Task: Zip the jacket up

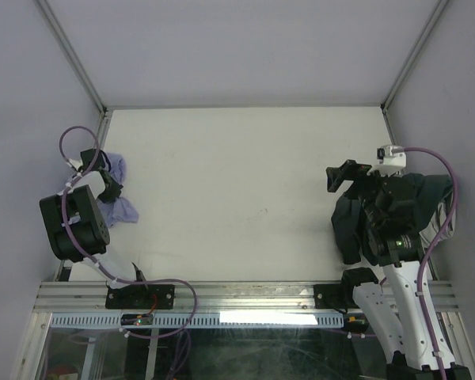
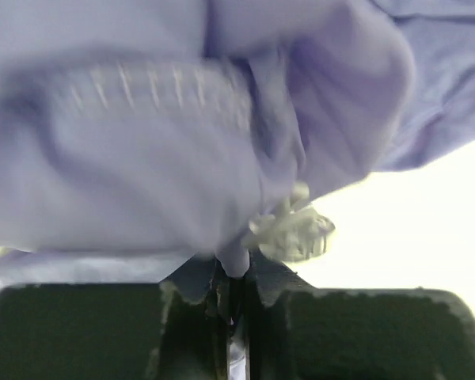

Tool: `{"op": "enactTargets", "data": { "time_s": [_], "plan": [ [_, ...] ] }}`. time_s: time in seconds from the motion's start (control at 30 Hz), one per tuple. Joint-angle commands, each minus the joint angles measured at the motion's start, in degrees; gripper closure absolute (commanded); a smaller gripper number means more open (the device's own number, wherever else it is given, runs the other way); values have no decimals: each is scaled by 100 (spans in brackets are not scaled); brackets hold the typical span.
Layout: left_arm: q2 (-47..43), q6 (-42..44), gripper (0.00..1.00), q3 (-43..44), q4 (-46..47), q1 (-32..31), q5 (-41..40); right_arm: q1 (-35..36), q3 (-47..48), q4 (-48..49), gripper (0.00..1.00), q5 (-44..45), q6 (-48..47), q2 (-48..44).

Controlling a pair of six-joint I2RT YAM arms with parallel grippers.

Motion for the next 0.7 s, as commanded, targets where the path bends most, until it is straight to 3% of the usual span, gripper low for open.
{"op": "enactTargets", "data": {
  "time_s": [0.0,0.33,0.53,0.67],
  "plan": [
    [-322,232,100,186,578,-575,1256,20,67,267,1,-54,-56,-14],
    [-403,157,100,1888,528,-3181,2284,29,224,79,1,-153,-37,-56],
    [-787,-162,100,2103,499,-4414,2517,36,277,82,0,-402,125,129],
    [-1053,-243,81,1968,491,-5311,2701,29,388,97,1,-774,149,488]
  ]
}}
